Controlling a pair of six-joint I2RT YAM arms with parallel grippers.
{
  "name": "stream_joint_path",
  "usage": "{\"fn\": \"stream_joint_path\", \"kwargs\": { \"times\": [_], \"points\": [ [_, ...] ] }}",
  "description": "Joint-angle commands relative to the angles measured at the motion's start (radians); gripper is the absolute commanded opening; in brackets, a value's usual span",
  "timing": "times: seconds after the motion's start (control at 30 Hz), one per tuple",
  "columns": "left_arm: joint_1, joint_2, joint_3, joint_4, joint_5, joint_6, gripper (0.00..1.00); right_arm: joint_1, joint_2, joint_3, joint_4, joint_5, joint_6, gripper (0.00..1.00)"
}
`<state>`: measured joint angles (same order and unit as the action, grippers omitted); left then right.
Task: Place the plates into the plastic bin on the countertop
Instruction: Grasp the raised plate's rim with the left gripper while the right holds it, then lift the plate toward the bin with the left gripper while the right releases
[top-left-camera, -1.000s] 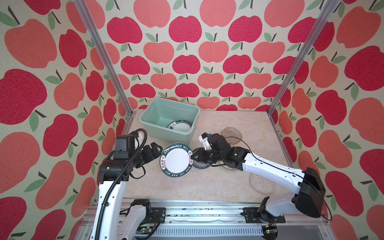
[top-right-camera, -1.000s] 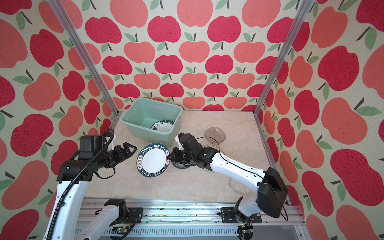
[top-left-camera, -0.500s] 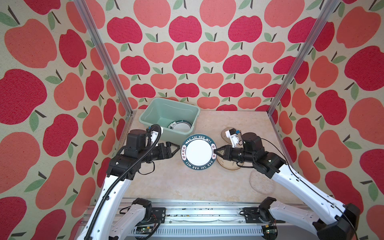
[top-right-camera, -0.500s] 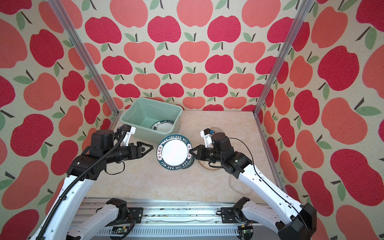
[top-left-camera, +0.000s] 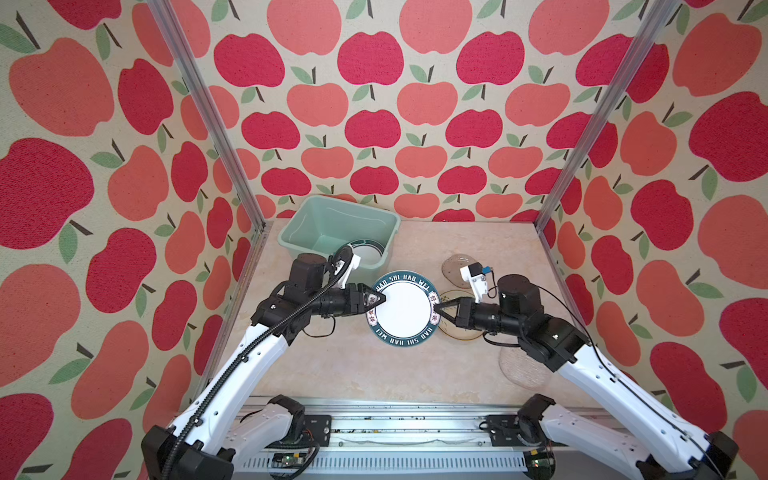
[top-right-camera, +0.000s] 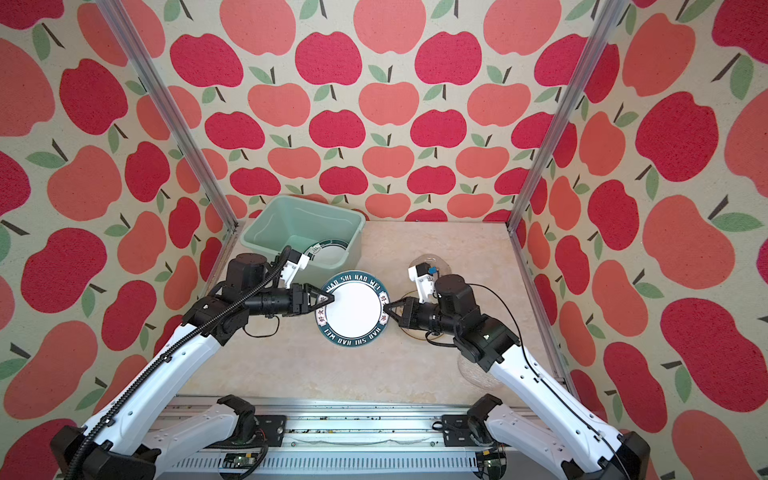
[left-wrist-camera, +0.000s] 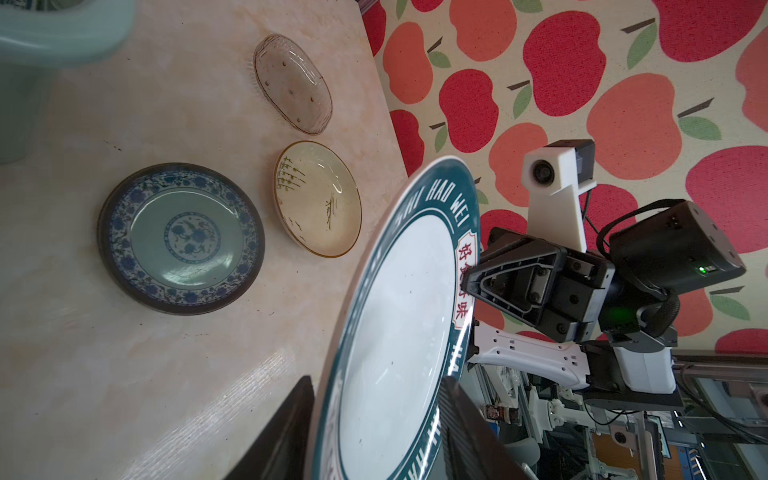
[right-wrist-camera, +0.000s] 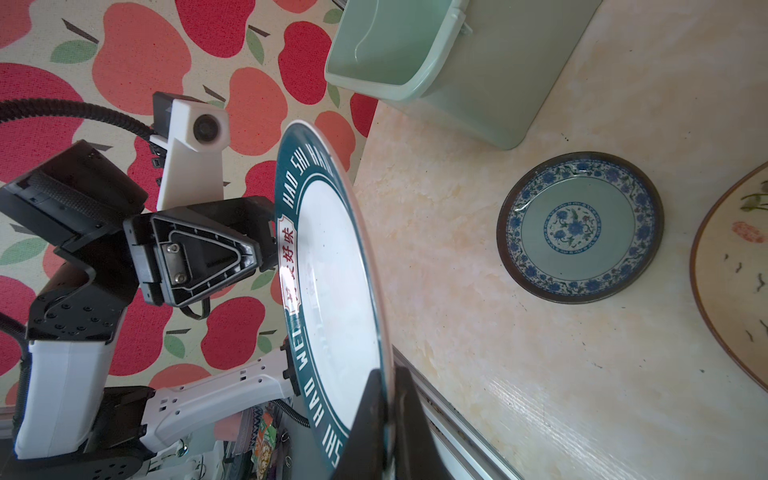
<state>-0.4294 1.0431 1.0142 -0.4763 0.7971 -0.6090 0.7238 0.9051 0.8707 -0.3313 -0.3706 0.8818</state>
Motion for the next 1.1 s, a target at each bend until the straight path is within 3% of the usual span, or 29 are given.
{"fn": "stream_joint_path", "kwargs": {
  "times": [0.0, 0.33, 0.87, 0.93, 1.07],
  "points": [
    [-0.027, 0.0, -0.024, 0.064, 0.041, -0.023, 0.43, -0.013, -0.018, -0.008, 0.054, 0.027, 0.031, 0.0],
    [-0.045, -0.056, -0.135, 0.199, 0.016, -0.122, 0.33, -0.026, 0.003, -0.035, 0.144, 0.024, 0.08, 0.0],
    [-0.045, -0.033, -0.168, 0.289, -0.002, -0.167, 0.05, -0.026, 0.07, -0.043, 0.188, 0.011, 0.077, 0.0],
    [-0.044, -0.028, -0.165, 0.296, -0.01, -0.168, 0.02, -0.027, 0.077, -0.036, 0.173, 0.021, 0.065, 0.04],
    [-0.039, -0.02, -0.145, 0.304, -0.038, -0.168, 0.0, -0.032, 0.092, -0.012, 0.131, 0.041, 0.036, 0.28]
  ]
}}
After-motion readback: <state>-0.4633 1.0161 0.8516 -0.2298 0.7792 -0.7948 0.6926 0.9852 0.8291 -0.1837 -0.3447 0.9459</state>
